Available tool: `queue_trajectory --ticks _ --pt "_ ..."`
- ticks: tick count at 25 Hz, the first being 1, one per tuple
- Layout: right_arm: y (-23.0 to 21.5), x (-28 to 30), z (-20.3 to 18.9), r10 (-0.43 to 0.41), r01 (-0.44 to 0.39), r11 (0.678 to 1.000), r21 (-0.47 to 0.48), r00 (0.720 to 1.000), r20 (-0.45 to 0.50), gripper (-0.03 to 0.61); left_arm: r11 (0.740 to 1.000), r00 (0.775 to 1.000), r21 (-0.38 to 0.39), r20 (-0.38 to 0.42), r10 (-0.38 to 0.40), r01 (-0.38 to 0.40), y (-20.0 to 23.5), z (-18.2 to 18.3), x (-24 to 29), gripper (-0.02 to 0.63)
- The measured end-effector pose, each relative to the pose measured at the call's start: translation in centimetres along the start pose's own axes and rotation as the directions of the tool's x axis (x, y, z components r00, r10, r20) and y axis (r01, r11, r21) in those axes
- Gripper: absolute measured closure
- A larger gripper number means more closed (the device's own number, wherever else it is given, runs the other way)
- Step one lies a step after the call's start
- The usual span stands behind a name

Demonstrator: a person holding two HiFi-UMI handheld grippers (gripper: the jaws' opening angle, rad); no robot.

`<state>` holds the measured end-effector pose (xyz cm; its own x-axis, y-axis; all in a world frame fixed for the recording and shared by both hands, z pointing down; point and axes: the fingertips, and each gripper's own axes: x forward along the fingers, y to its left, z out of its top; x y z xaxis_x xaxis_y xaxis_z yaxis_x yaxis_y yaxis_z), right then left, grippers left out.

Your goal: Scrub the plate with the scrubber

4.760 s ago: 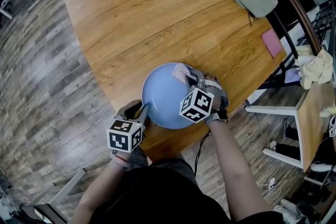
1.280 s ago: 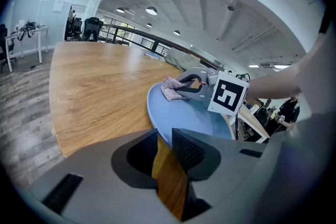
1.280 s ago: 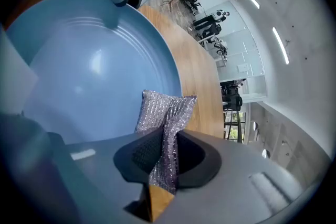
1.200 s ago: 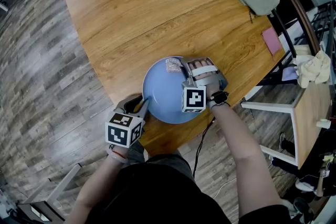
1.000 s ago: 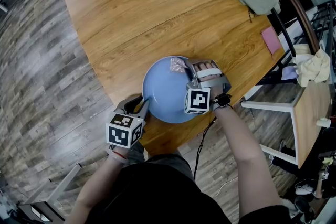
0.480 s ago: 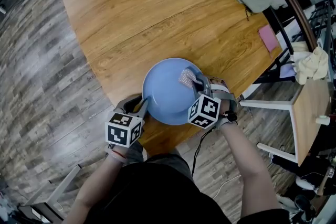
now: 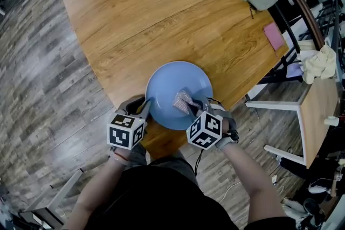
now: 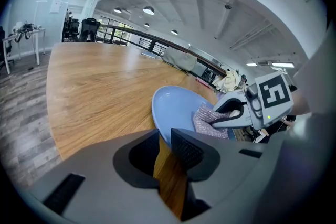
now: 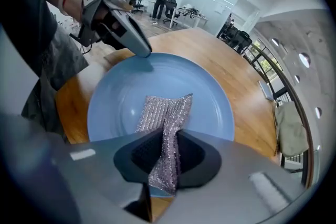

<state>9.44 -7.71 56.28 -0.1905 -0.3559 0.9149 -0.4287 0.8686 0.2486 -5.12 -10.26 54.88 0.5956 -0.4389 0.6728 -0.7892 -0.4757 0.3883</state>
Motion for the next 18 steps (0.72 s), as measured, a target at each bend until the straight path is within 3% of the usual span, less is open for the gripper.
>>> queue_trajectory --ticks 4,12,15,18 --pt "2.1 0.2 1.8 0.015 -0.014 0.999 -0.051 1.000 0.027 0.518 0.999 1.000 -0.053 0.009 -0.012 0.012 0.1 0.0 0.1 0.552" --pt "4.8 0.9 5.1 0.013 0.003 0.975 -0.221 0.997 0.071 0.518 0.996 1.000 -0.085 0.017 -0.014 0.015 0.2 -0.1 0.1 0.557" --pt "4.6 1.1 6.0 -0.021 0.051 0.943 -0.329 0.995 0.095 0.518 0.996 1.000 -0.083 0.016 -0.016 0.017 0.1 -0.1 0.0 0.558" --pt "4.2 1.5 6.9 -0.057 0.103 0.885 -0.453 0.992 0.115 0.518 0.997 1.000 -0.076 0.015 -0.013 0.014 0.1 -0.1 0.0 0.558"
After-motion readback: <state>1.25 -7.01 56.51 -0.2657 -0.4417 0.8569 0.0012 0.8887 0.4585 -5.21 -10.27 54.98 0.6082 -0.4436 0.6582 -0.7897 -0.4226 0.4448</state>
